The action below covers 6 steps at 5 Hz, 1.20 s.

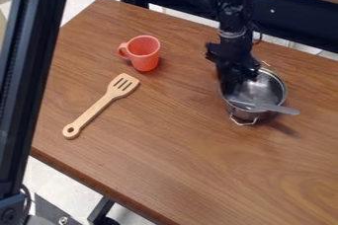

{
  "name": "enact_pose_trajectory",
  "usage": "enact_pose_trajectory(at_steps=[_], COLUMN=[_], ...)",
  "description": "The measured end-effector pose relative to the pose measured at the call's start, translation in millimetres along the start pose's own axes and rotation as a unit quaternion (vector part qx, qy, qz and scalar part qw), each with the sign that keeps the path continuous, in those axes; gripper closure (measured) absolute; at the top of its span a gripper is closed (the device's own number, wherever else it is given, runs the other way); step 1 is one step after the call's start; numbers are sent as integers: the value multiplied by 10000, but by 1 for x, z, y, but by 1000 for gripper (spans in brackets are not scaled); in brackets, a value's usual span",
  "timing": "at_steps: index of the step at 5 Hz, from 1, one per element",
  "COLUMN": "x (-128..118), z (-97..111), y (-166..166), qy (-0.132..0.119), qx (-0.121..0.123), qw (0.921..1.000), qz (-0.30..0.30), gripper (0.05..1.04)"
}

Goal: MOVE THE SILVER POT FRO LEFT SIDE OF THE TABLE AND PUT IT CLOSE TO SPATULA

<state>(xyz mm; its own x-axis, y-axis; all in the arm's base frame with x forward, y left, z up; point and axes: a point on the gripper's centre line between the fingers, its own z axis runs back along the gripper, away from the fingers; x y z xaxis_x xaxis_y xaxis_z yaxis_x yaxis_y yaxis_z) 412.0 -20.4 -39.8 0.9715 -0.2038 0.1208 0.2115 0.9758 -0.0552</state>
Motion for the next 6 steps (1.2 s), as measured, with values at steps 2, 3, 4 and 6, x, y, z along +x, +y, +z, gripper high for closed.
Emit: enact_pose_trajectory(at_steps=[2,3,4,6], x=[-10,-18,-32,-65], z=[1,7,12,33], y=[-2,1,5,28], qy=[150,147,264,334], qx=[-30,35,23,2], qw=[9997,9996,9993,9990], qz=[214,241,264,298], gripper=[1017,1018,1018,1023])
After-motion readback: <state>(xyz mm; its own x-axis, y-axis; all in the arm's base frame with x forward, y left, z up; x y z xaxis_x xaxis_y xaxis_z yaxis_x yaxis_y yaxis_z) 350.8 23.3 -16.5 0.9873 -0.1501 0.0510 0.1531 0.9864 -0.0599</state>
